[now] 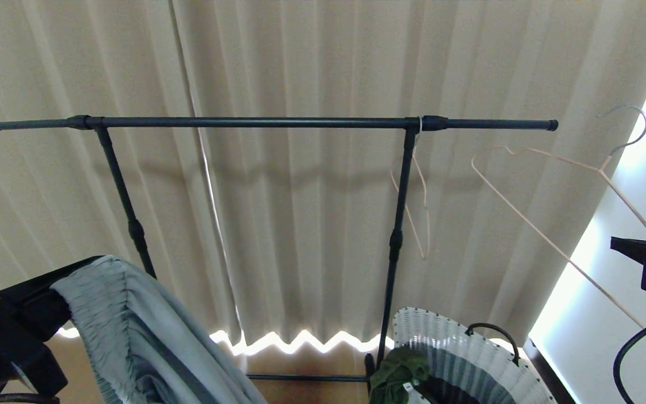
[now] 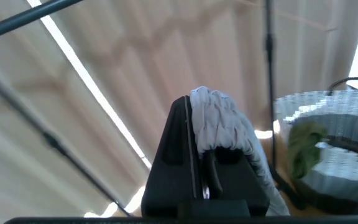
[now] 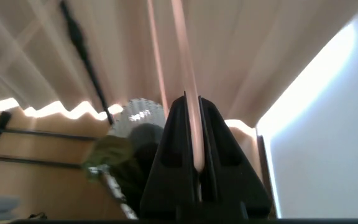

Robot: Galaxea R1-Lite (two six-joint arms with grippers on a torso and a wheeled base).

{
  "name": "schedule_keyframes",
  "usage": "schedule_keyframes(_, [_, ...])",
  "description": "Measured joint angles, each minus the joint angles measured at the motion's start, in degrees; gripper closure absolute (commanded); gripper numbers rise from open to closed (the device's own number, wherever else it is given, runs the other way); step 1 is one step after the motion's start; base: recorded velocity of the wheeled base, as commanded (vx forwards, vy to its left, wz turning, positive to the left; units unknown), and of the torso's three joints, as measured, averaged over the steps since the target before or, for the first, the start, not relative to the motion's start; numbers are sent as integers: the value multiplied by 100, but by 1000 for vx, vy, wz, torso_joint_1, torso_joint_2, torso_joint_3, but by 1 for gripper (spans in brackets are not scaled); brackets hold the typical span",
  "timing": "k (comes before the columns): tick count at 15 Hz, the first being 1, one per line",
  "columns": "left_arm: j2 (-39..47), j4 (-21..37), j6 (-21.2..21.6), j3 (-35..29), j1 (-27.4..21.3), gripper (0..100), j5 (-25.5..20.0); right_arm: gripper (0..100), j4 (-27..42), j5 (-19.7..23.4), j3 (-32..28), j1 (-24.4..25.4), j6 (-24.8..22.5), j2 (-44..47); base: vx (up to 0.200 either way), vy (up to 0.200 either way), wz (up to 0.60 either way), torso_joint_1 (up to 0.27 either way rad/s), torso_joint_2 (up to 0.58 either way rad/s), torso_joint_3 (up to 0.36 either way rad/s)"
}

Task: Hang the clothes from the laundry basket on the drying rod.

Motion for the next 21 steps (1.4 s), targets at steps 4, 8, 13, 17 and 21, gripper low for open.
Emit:
schedule_keyframes(4, [0, 0, 0, 0, 0, 100, 0, 100, -295, 0, 37, 130, 189, 2, 0, 200, 0, 6, 2, 1])
schedule_keyframes(8, [0, -2, 0, 0, 0, 100, 2, 100, -372, -2, 78, 339, 288, -15, 0, 200, 0, 1, 5, 4])
schedule_keyframes(13, [-2, 9, 0, 6, 0, 100, 0, 100, -367, -2, 133, 389, 288, -21, 0, 200, 0, 0, 4, 4])
schedule_keyframes(17, [-7, 1, -4, 37, 0, 100, 4, 100, -372, 0, 171, 489, 288, -21, 0, 0, 0, 0, 0, 0])
schedule_keyframes(21, [-29, -11, 21, 135, -17, 100, 4, 100, -369, -2, 246, 673, 334, -4, 0, 0, 0, 0, 0, 0])
